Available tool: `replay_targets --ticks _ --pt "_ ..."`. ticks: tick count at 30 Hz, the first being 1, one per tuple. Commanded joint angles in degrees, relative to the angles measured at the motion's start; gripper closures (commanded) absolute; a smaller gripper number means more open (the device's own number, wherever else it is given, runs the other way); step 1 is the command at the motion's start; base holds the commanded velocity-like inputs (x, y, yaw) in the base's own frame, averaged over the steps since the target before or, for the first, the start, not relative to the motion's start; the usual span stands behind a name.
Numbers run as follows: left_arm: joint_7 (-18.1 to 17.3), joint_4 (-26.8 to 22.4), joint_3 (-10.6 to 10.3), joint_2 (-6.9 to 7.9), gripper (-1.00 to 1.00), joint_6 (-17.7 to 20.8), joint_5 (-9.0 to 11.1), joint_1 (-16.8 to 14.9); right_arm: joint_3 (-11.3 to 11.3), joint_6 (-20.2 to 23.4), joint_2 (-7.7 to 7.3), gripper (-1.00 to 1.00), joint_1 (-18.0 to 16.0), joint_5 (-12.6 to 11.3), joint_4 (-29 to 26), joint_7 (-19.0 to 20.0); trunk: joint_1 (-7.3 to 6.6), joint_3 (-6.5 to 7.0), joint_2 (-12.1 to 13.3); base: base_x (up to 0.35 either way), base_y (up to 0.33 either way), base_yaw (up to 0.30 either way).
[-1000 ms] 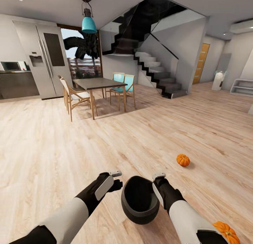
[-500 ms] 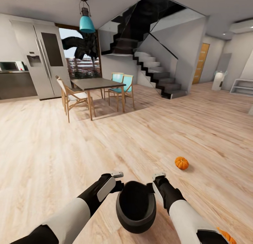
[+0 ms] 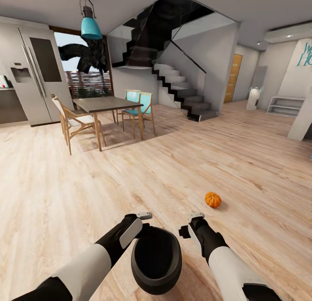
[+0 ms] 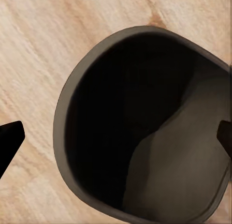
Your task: Place each of the two pumpkins and all three candles from the living room inside a cabinet in the living room (use any cabinet), then make sure every cabinet is closed, and position the cauldron so it is next to a table in the living room.
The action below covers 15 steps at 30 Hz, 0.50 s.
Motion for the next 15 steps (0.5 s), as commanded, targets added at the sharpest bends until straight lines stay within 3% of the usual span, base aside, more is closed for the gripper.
replay_targets --ticks 1,2,6,10,15 --pt "0.00 -0.10 -0.32 0.09 -1.00 0.18 0.49 -0.08 -0.39 0.23 0.08 -1.00 -0.06 0.53 -0.06 0.18 -0.01 -0.06 -0.03 0.005 -0.004 -0.047" --pt "-2.03 -0.10 -0.37 0.16 -1.00 0.31 0.26 -0.12 -0.37 0.26 0.08 -1.00 -0.21 0.50 -0.09 0.21 -0.01 -0.06 -0.03 0.002 -0.002 -0.024" --pt "-4.54 -0.06 -0.78 0.28 -1.00 0.39 0.01 -0.28 -0.46 0.40 0.08 -1.00 -1.21 0.26 -0.08 0.25 -0.01 -0.06 -0.03 0.001 -0.001 -0.014" --pt "-5.92 0.67 -2.76 0.66 -1.00 0.38 -0.20 -0.70 -0.63 0.46 0.08 -1.00 -2.99 -0.75 0.46 0.38 -0.01 -0.06 -0.03 0.000 0.000 -0.005" --pt "-6.21 1.50 -3.15 0.76 -1.00 0.19 -0.17 -0.75 -0.62 0.38 0.08 -1.00 -3.45 -1.11 0.57 1.66 -0.01 -0.06 -0.03 0.000 0.000 -0.001"
